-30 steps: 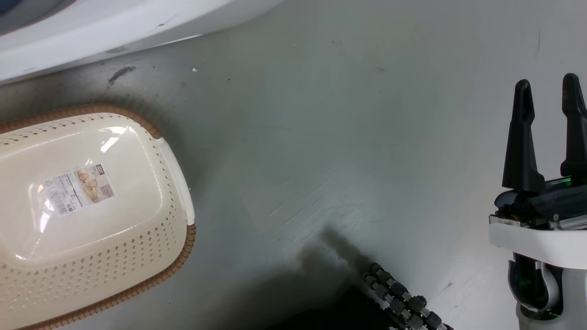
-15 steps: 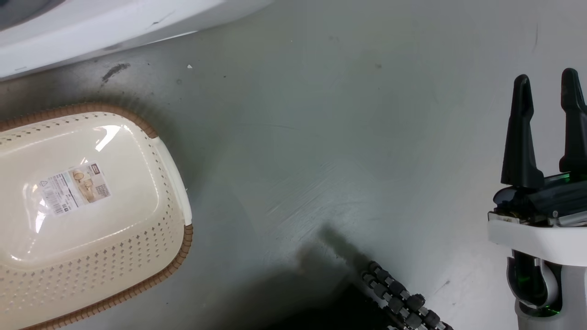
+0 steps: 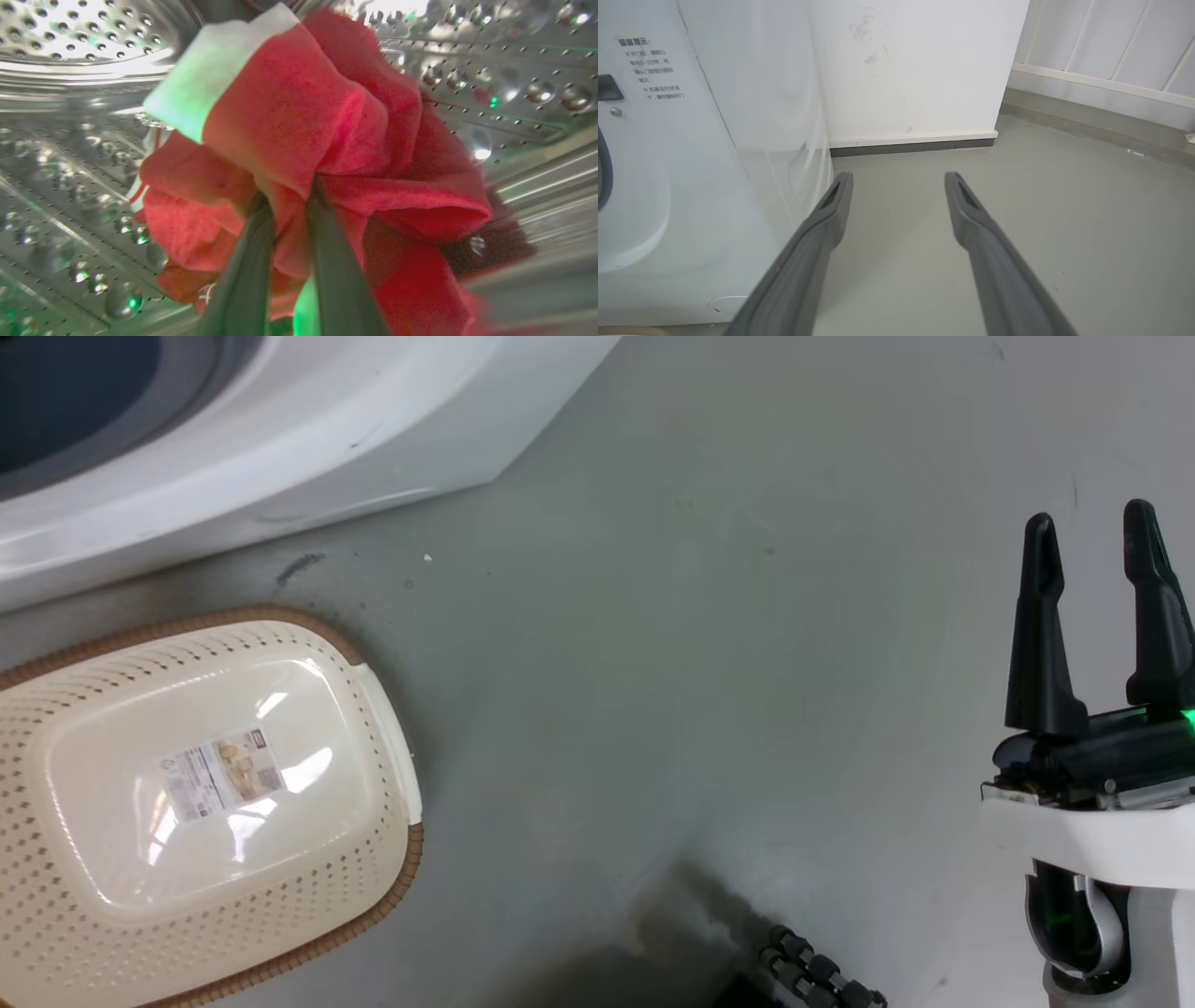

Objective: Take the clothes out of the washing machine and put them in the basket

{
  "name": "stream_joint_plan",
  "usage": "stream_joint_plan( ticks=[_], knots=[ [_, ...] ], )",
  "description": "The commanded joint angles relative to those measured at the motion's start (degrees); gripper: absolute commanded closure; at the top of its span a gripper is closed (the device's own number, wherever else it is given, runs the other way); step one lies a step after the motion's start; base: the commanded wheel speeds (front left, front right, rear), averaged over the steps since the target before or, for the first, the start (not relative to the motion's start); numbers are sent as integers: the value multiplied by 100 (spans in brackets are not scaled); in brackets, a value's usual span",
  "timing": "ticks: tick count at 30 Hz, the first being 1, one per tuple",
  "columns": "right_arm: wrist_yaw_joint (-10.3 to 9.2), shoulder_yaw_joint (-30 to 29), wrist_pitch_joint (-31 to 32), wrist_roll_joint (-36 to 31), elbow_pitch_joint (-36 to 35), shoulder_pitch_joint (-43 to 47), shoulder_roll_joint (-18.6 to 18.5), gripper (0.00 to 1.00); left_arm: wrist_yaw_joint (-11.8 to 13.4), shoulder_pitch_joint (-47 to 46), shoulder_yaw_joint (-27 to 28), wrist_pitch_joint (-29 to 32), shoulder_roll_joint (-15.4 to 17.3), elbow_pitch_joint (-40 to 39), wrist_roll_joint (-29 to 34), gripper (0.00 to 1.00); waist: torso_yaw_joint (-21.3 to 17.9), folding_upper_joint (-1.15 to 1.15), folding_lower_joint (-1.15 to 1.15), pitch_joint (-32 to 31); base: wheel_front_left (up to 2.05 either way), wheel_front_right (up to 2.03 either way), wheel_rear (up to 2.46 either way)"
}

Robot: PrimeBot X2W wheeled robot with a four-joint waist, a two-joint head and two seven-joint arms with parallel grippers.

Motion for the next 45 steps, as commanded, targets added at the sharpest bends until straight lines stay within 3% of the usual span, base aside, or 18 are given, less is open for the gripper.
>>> stream_joint_plan(
  ticks=[1, 13, 21, 29, 39, 45],
  knots=[
    [-4, 15, -12, -75, 24, 79, -2, 0, 10, 189, -24, -268, -36, 36, -61, 100, 91, 0, 0, -245, 0, 0, 0],
    [-4, 2, -12, -391, 141, 366, -2, 0, 21, 1394, -68, -2142, -362, 433, -427, 100, 331, 0, 0, -1048, 0, 0, 0],
    [-4, -6, -12, -624, 219, 608, -2, 0, 225, 2266, -97, -3062, -728, 402, -480, 100, 590, 0, 0, -1610, 0, 0, 0],
    [-4, 33, -12, -803, 298, 911, -2, 0, 524, 2976, -65, -3345, -906, -99, -443, 100, 791, 0, 0, -2202, 0, 0, 0],
    [-4, 82, -12, -1064, 460, 1484, -2, 0, 1280, 4442, 224, -3389, -781, -1798, -294, 100, 999, 0, 0, -3080, 0, 0, 0],
    [-4, 62, -12, -1154, 528, 1706, -2, 0, 1606, 5226, 280, -3392, -686, -2612, -289, 100, 1084, 0, 0, -3406, 0, 0, 0]
  ],
)
